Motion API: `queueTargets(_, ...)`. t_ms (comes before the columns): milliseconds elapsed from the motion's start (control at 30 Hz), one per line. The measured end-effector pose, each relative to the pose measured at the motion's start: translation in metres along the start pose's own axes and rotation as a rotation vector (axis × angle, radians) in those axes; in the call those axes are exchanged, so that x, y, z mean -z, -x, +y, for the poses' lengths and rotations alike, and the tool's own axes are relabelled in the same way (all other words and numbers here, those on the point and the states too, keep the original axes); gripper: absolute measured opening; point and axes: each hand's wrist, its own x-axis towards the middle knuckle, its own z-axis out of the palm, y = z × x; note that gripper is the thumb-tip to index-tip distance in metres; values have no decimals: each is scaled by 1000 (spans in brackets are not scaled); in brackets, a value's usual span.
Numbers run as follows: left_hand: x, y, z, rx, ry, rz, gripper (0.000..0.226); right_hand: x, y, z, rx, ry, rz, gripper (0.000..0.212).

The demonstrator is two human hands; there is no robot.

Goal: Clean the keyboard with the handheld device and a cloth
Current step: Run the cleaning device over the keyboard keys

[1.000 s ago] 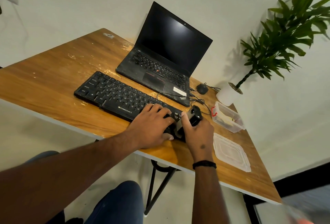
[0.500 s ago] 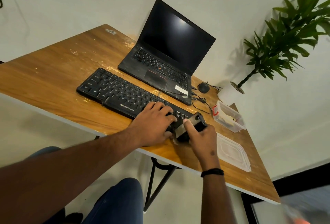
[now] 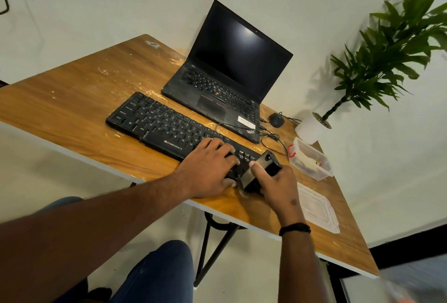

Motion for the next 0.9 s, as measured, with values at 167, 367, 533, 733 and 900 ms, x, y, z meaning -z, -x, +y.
queueTargets(167, -1, 0, -1, -3, -4, -3, 63, -11, -5, -9, 58, -43, 255, 24)
queueTargets(367, -2, -1, -1, 1, 6, 2, 61, 8, -1, -2, 28, 95, -98, 25)
queueTargets(533, -3, 0, -3, -7, -1, 0, 62, 9, -7, -6, 42, 4, 207, 20)
queueTargets(733, -1, -1, -1, 2, -7, -10, 63, -6, 0, 2, -6, 55, 44, 21)
queueTargets(900, -3, 0, -2, -2, -6, -11, 61, 23, -4, 7, -26, 2, 186, 16)
